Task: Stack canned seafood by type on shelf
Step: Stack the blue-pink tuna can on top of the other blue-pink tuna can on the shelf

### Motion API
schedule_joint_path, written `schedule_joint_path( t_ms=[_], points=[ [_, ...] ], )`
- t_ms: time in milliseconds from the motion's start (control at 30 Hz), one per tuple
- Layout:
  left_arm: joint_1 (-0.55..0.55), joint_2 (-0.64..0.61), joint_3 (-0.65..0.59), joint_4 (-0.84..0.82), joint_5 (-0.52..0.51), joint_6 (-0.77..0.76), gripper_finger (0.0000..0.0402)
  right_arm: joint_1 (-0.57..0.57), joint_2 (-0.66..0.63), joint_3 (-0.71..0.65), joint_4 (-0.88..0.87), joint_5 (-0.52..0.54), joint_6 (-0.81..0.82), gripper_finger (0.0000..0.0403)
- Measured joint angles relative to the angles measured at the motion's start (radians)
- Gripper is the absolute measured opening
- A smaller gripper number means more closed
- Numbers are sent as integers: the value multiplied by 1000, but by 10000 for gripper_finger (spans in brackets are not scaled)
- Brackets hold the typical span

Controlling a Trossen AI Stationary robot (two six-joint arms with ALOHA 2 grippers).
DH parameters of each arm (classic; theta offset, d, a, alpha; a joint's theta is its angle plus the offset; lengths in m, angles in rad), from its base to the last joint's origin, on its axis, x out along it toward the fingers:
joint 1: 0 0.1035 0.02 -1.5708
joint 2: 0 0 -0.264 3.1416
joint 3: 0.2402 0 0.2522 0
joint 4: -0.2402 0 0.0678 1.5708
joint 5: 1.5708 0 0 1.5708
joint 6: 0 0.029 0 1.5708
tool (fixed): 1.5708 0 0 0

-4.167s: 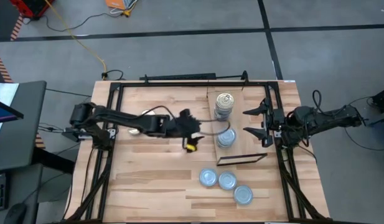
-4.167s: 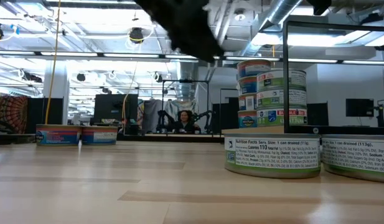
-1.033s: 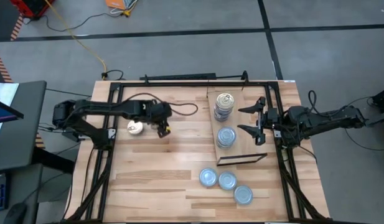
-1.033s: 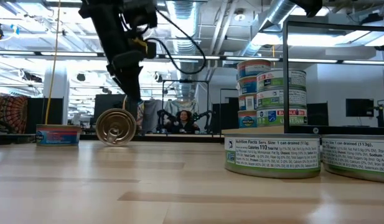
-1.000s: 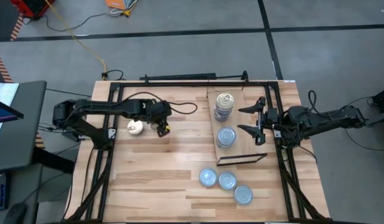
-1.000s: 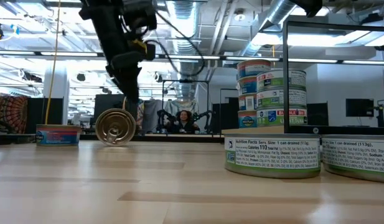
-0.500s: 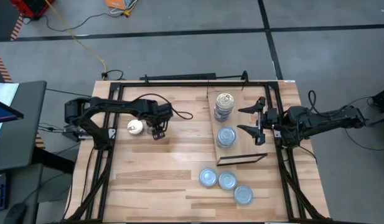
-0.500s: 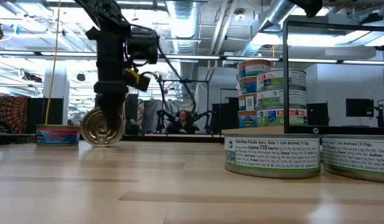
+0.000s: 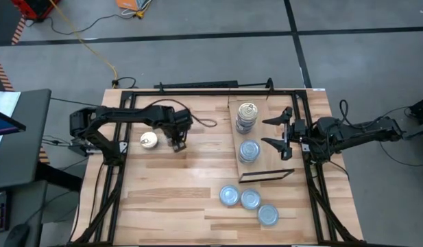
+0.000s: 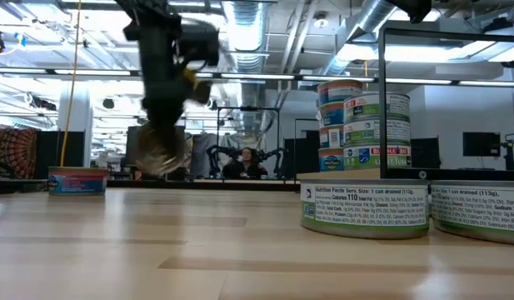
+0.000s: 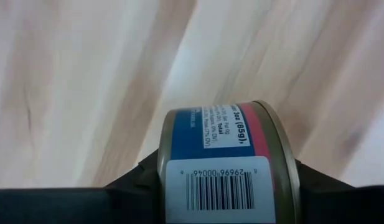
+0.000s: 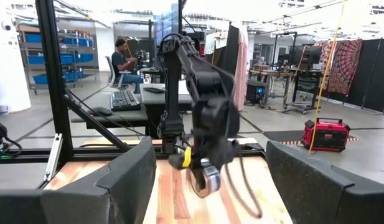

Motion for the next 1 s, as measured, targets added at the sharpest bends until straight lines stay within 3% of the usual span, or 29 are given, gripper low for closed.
schedule_joint_path(
  t_ms=[233, 667, 833, 1000],
  points=[
    [-2, -26, 126, 307, 154, -117, 169, 0, 0, 0, -1, 0, -5, 326],
    [32, 15, 155, 960, 200, -458, 173, 0, -9, 0, -51, 1, -40, 326],
    [21, 70, 166, 1144, 219, -548, 178, 0, -67, -2, -128, 54, -43, 326],
    [13, 173, 226, 1196, 237, -574, 180, 4, -109, -10, -134, 63, -31, 326]
  ],
)
